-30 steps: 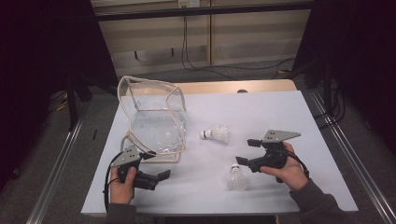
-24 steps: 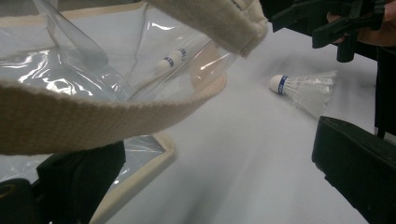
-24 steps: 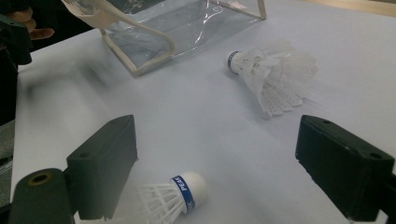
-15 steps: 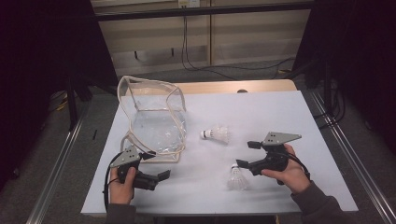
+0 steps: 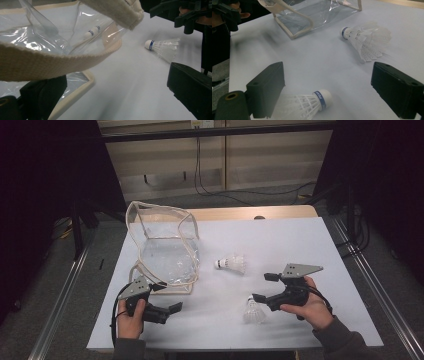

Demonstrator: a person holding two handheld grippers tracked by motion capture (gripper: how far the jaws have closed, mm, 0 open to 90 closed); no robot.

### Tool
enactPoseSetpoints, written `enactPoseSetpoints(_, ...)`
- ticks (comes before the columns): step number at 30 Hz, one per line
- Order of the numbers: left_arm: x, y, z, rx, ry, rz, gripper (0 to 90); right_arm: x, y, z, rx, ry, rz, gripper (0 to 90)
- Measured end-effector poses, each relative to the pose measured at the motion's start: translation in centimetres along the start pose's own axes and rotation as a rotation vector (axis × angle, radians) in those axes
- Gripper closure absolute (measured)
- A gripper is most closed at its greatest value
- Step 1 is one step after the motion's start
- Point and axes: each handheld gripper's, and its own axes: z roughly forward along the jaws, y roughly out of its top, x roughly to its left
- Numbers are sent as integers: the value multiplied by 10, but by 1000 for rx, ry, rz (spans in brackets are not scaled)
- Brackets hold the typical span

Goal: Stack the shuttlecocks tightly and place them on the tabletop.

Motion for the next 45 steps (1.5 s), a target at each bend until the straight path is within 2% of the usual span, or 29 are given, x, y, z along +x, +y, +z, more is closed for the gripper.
enactPoseSetpoints(18,0,0,0,0,0,0,29,6,-4,0,10,36,-28,85)
enactPoseSetpoints(34,-1,0,0,1,3,0,29,6,-9,1,33,56,-26,44)
enactPoseSetpoints(45,-1,0,0,3,3,2,28,11,-12,5,63,76,-62,47)
